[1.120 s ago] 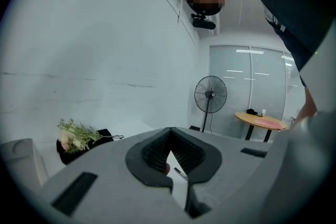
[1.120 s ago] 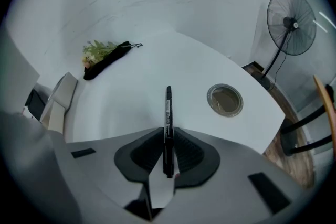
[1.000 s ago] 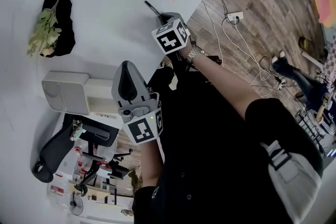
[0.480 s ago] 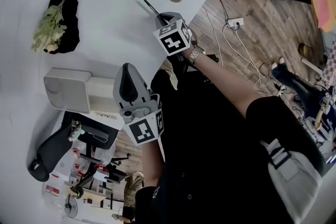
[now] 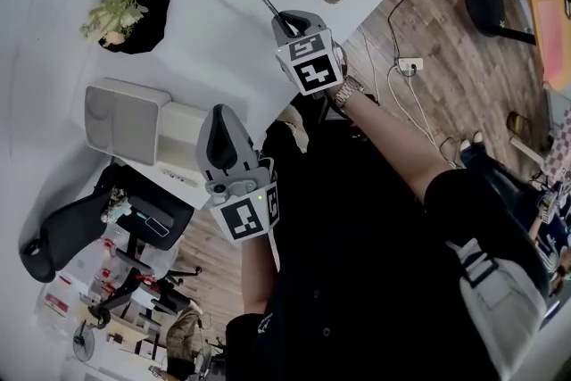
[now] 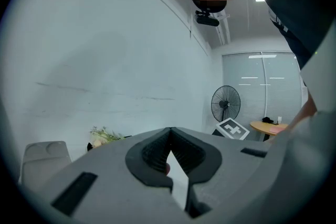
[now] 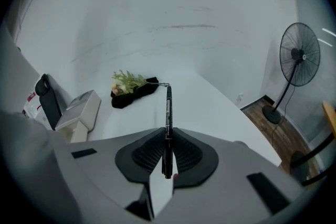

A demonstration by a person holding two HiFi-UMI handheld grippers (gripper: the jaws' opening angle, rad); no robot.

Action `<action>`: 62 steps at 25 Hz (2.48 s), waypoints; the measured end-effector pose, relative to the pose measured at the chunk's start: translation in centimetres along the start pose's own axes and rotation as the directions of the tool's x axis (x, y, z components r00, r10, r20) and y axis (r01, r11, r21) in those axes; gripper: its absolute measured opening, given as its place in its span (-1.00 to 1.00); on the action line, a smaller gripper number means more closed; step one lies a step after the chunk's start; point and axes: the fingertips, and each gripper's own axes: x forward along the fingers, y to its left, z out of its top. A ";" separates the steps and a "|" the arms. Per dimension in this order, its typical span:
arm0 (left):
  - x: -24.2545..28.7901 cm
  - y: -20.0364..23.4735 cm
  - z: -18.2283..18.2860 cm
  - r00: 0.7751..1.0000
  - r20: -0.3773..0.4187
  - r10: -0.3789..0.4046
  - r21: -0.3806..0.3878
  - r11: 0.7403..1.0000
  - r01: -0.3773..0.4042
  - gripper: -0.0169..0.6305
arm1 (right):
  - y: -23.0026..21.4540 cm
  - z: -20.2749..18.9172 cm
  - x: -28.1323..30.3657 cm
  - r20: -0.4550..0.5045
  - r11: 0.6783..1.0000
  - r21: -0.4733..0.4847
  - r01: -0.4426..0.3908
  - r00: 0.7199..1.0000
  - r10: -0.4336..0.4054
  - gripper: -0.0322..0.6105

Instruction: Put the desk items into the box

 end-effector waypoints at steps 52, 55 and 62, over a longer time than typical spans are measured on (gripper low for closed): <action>-31.4 17.4 1.4 0.939 0.200 0.280 -0.062 0.960 -0.273 -0.92 | 36.2 0.1 -19.1 0.206 0.909 -0.351 -0.224 0.929 0.308 -0.77; -31.4 17.7 1.1 0.934 0.194 0.300 -0.069 0.954 -0.292 -0.92 | 36.7 -0.3 -18.4 0.181 0.895 -0.377 -0.239 0.928 0.325 -0.77; -30.5 17.5 0.9 0.906 0.176 0.385 -0.082 0.923 -0.376 -0.92 | 37.5 -0.8 -16.1 0.076 0.833 -0.436 -0.342 0.908 0.413 -0.77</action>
